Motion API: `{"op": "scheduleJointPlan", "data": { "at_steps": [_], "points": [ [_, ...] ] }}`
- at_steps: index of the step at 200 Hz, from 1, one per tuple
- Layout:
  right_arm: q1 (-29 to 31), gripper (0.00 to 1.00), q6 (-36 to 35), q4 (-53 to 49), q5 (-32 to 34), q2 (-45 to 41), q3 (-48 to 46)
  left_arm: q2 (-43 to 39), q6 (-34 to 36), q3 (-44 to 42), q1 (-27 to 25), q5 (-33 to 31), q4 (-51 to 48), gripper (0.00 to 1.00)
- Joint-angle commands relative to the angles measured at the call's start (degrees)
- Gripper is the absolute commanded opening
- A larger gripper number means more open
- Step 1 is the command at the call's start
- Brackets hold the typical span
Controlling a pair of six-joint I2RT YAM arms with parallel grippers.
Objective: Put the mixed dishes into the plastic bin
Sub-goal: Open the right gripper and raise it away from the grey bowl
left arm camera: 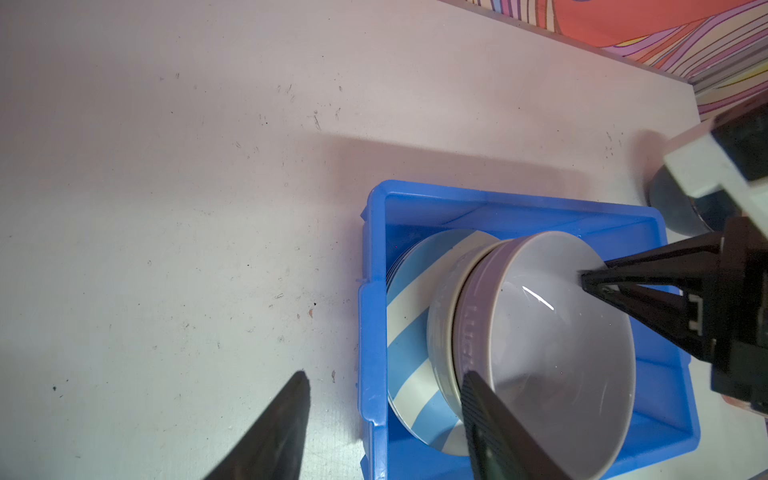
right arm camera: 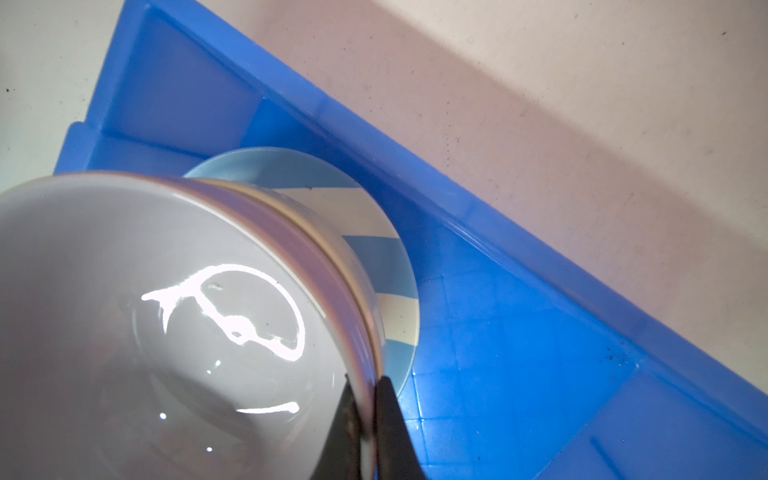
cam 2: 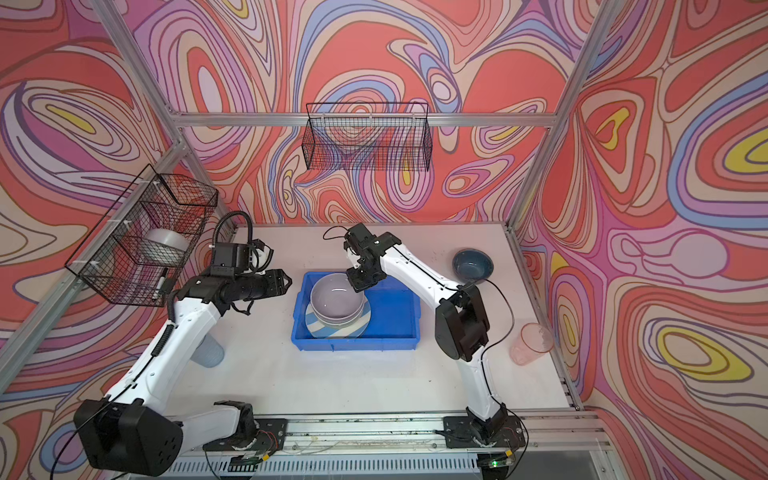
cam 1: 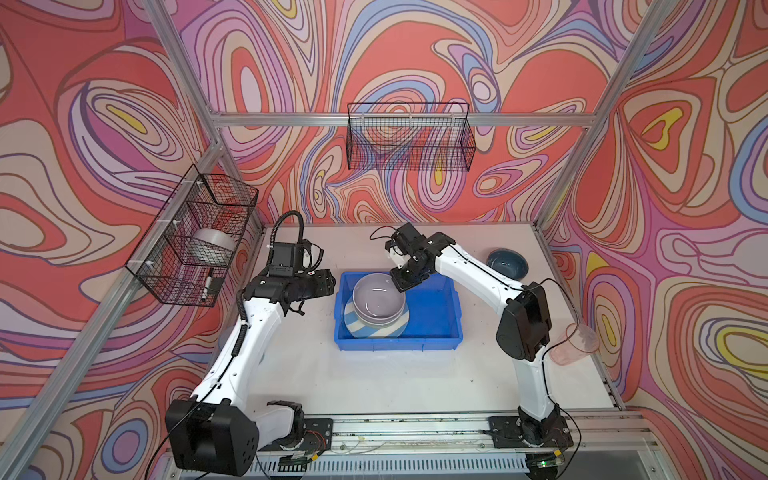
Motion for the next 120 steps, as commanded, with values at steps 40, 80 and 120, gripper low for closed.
{"op": "scheduleJointPlan", "data": {
  "at_steps": [40,80,120],
  "points": [
    [0.48,0.17,0.73,0.30,-0.26,-0.68,2.58,-0.69,0.93,-0.20,0.39,0.62,-0.56,0.62],
    [0.48,0.32,0.90,0.22,0.06,-2.56,2.72,-0.43,0.93,-0.14,0.40,0.93,-0.63,0.62],
    [-0.14,0.53,1.16,1.61,5.33,-7.22,0.40,-0.43,0.93,-0.22,0.40,0.94,-0.64,0.62]
  ]
}}
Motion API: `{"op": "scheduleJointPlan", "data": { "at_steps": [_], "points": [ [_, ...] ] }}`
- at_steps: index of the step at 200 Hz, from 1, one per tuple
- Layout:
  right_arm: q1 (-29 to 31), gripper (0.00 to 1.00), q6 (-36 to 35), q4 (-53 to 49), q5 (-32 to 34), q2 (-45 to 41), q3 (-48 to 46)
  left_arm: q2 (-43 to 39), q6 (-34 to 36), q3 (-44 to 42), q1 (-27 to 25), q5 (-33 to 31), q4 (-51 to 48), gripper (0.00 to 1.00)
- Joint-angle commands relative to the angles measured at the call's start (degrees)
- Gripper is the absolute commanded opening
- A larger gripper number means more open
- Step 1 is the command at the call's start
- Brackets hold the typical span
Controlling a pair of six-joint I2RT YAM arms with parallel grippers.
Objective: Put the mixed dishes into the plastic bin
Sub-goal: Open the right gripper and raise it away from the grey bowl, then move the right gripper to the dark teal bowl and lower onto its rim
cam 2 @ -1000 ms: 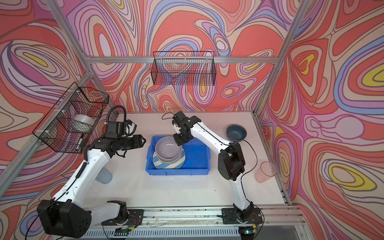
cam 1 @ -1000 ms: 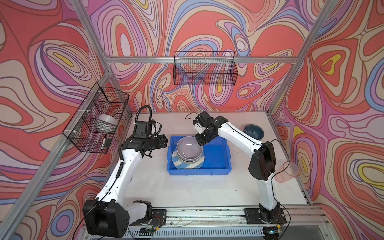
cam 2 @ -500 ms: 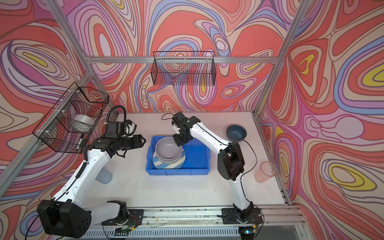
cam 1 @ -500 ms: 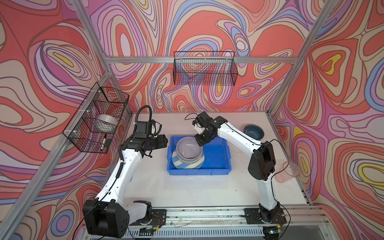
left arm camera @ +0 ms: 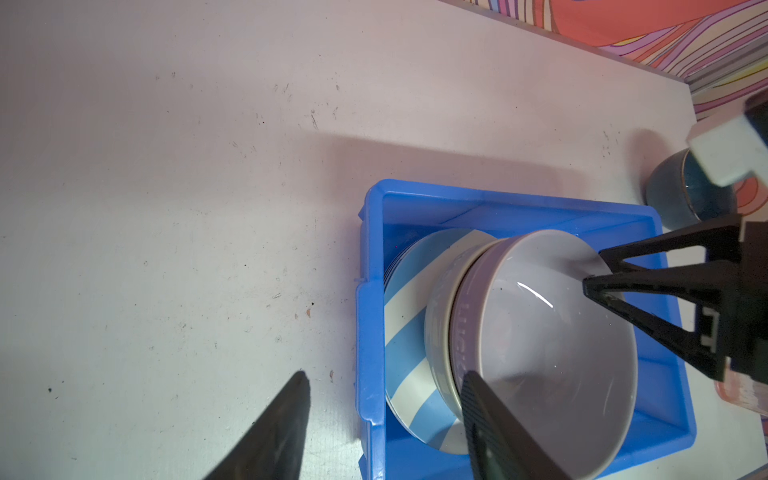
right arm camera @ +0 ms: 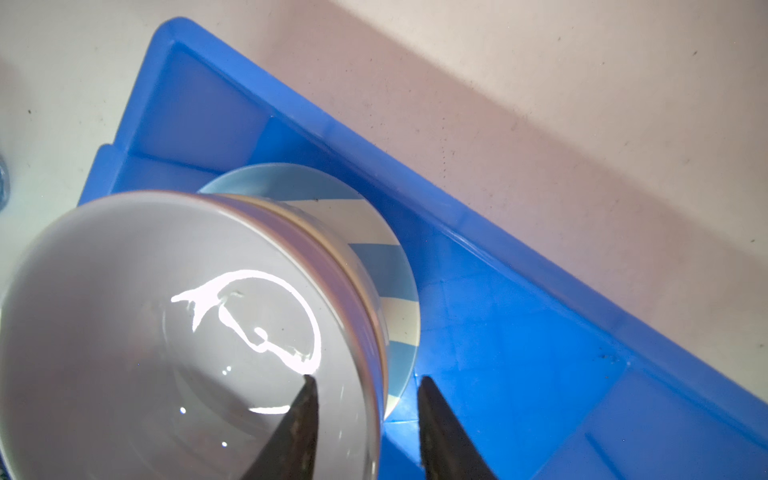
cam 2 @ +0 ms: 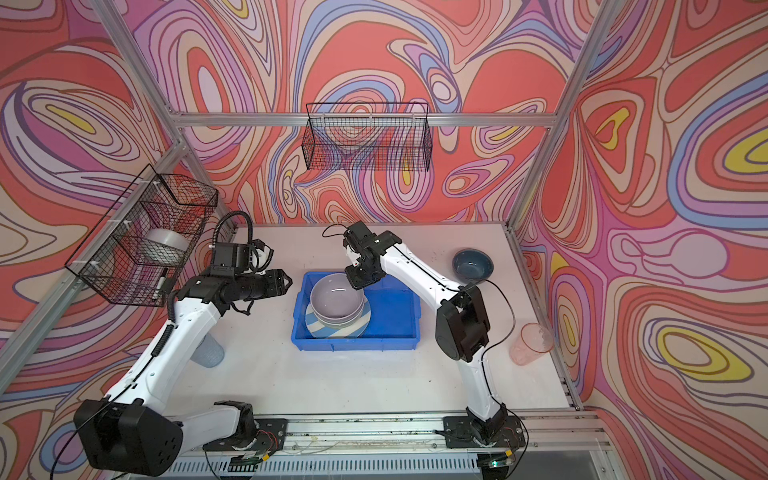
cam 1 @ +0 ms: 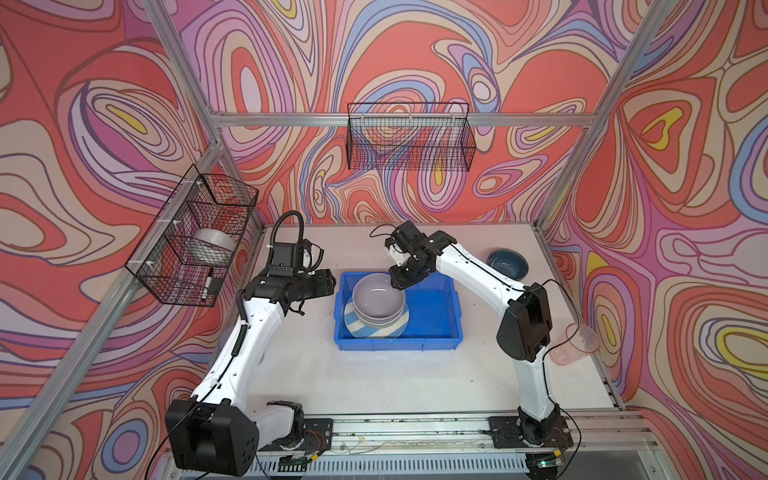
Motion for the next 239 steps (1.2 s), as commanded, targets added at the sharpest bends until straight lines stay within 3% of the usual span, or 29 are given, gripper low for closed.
{"op": "scheduleJointPlan", "data": {
  "at_steps": [1,46,67,161,217,239],
  "points": [
    [-0.29,0.53,0.05,1.75,4.15,-6.17,-0.79,-0.43,0.93,-0.21,0.40,0.50,-0.64,0.62],
    [-9.90,0.60,1.72,3.99,4.43,-13.48,-6.79,-0.63,0.93,-0.14,0.40,0.51,-0.68,0.62],
    [-15.79,0.69,2.51,5.89,5.29,-16.24,-10.12,-0.69,0.93,-0.15,0.40,0.77,-0.72,0.62],
    [-40.04,0.68,10.30,17.52,10.46,-20.15,-22.61,-1.39,1.02,0.01,0.40,1.46,-0.81,0.62],
    [-44.97,0.67,10.42,19.85,18.14,-15.71,-26.02,-1.75,1.02,-0.01,0.40,1.54,-0.99,0.62],
    [-46.49,0.66,10.25,20.20,17.62,-13.61,-27.01,-1.76,1.02,-0.01,0.40,1.55,-1.04,0.62]
  ]
}}
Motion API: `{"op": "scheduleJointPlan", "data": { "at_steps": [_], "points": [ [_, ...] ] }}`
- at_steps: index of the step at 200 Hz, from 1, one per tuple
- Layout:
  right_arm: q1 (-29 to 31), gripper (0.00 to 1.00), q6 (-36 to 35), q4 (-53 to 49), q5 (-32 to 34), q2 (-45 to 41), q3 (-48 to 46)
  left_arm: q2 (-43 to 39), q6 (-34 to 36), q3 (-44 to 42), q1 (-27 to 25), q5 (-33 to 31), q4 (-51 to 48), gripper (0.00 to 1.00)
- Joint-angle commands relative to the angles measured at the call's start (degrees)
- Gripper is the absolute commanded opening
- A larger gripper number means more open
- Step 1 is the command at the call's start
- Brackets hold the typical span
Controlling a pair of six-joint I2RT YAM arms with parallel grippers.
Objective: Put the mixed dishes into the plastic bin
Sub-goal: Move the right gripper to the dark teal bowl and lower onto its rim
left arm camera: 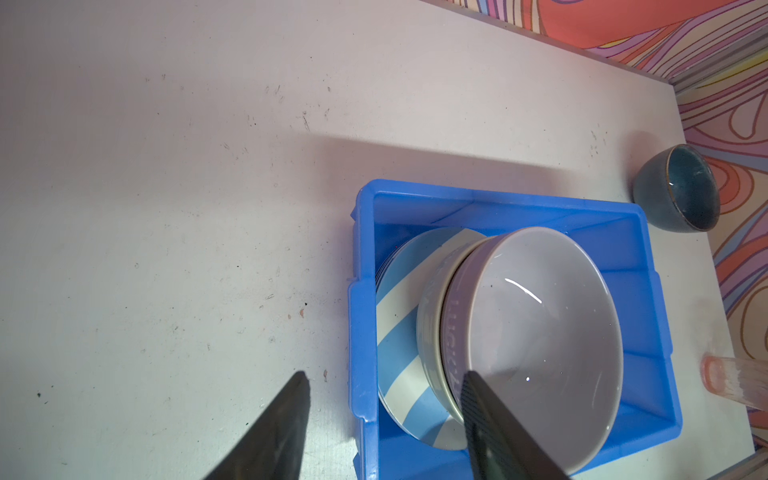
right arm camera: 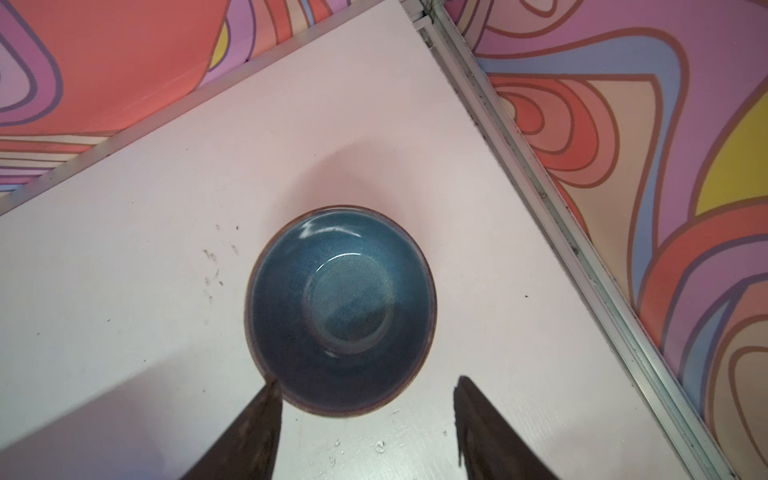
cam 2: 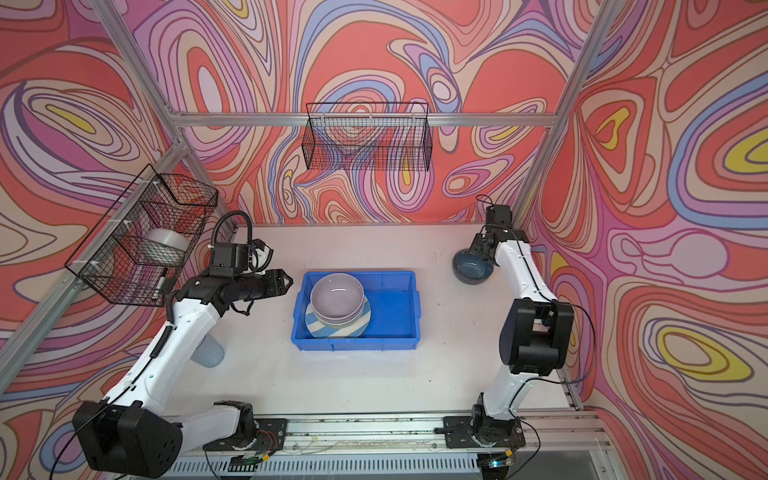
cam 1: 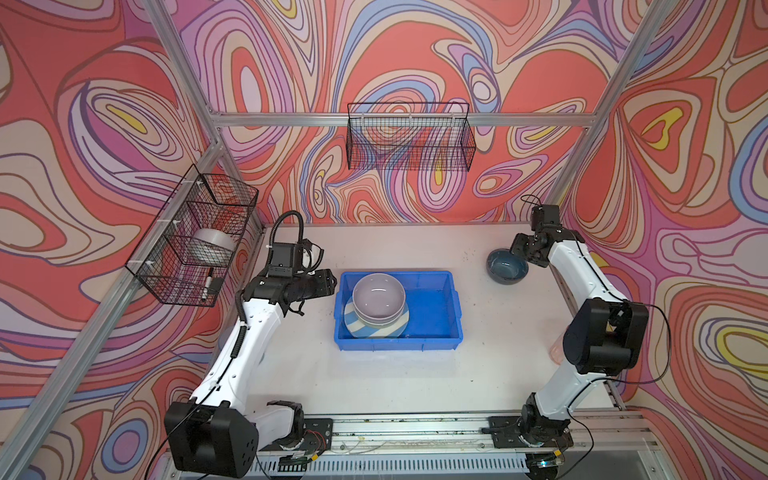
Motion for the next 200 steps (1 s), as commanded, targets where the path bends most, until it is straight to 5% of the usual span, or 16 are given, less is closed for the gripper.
{"op": "scheduleJointPlan", "data": {
  "at_steps": [1,94,200],
  "points": [
    [-1.44,0.66,0.30,1.50,2.17,3.23,-2.03,-1.10,1.02,0.03,0.40,0.48,-1.04,0.62],
    [-5.05,0.54,1.39,3.38,-2.91,10.26,-3.25,-0.65,1.11,0.00,0.40,0.12,-1.13,0.62],
    [-6.90,0.24,2.37,5.19,-9.80,13.98,-3.07,-0.64,1.20,-0.01,0.40,0.33,-1.05,0.62]
  ]
}}
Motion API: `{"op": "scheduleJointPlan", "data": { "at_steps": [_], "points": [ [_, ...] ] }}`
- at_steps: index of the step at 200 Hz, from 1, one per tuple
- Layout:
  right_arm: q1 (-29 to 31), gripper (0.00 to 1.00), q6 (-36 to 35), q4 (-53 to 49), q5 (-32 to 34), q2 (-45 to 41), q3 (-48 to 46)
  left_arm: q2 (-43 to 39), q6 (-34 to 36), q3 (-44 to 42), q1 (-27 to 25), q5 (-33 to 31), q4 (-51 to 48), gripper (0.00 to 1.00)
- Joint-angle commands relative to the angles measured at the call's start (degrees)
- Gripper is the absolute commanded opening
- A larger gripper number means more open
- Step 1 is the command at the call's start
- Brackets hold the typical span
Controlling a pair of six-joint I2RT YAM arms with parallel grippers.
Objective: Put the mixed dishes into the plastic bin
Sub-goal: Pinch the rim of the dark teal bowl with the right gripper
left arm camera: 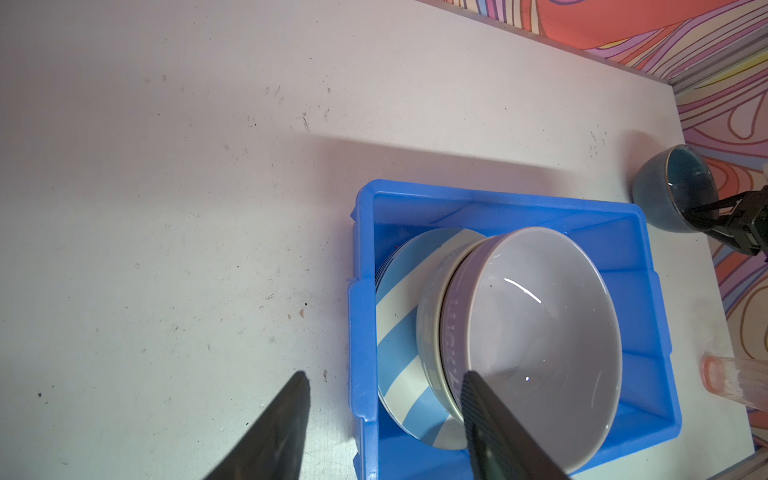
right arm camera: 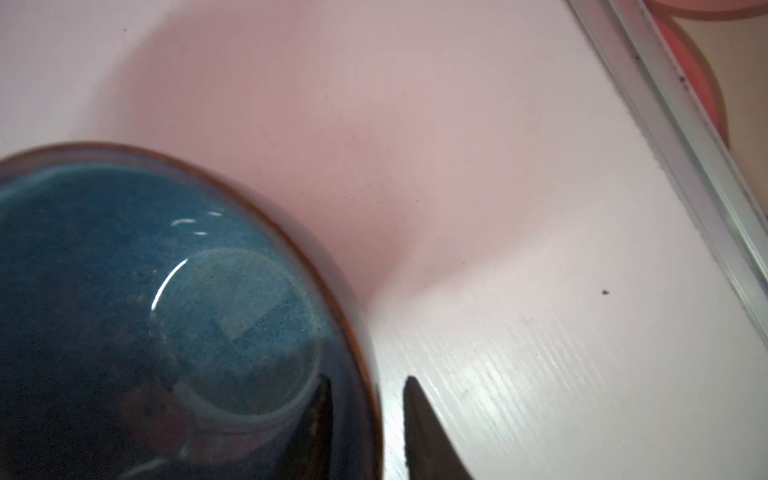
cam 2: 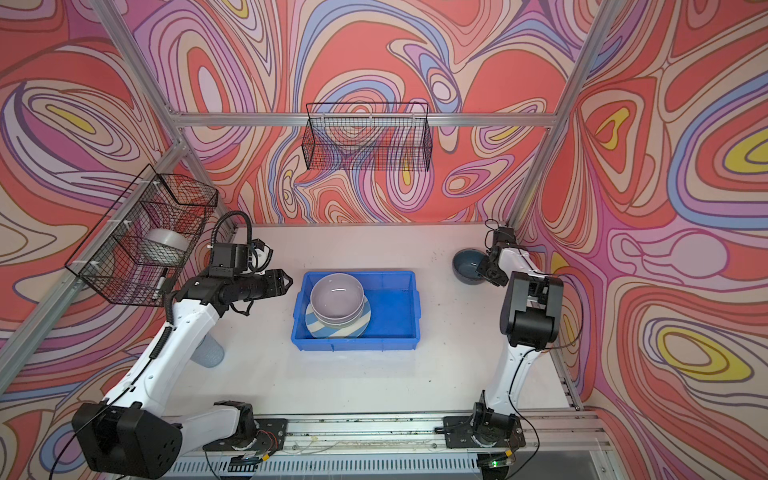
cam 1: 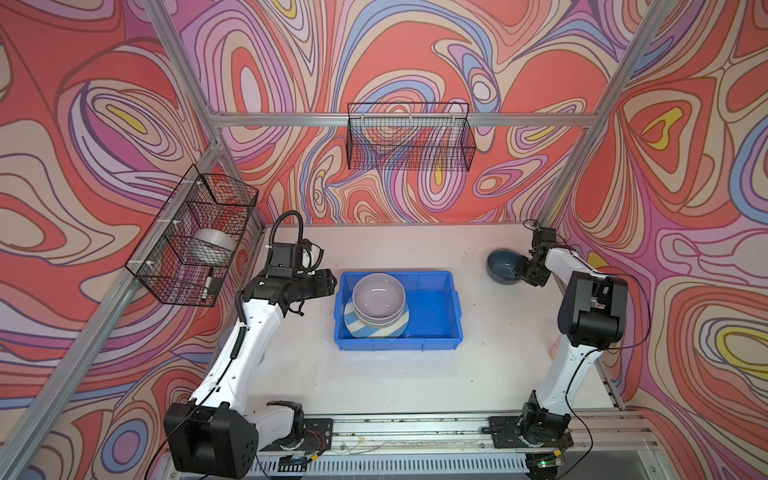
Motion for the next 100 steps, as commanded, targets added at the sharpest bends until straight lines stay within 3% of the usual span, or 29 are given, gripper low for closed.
{"op": "scheduleJointPlan", "data": {
  "at_steps": [1,57,100],
  "points": [
    [-0.04,0.23,0.21,0.72,-1.36,0.54,0.49,-0.58,1.18,-0.02,0.40,0.33,-1.05,0.62],
    [-0.03,0.00,0.01,-0.20,-3.08,-1.06,0.25,-0.58,1.09,-0.01,0.40,0.39,-1.05,0.62],
    [-0.04,0.00,-0.61,-1.09,-5.92,-5.97,-1.12,-0.59,1.09,-0.05,0.40,0.67,-1.05,0.62]
  ]
}}
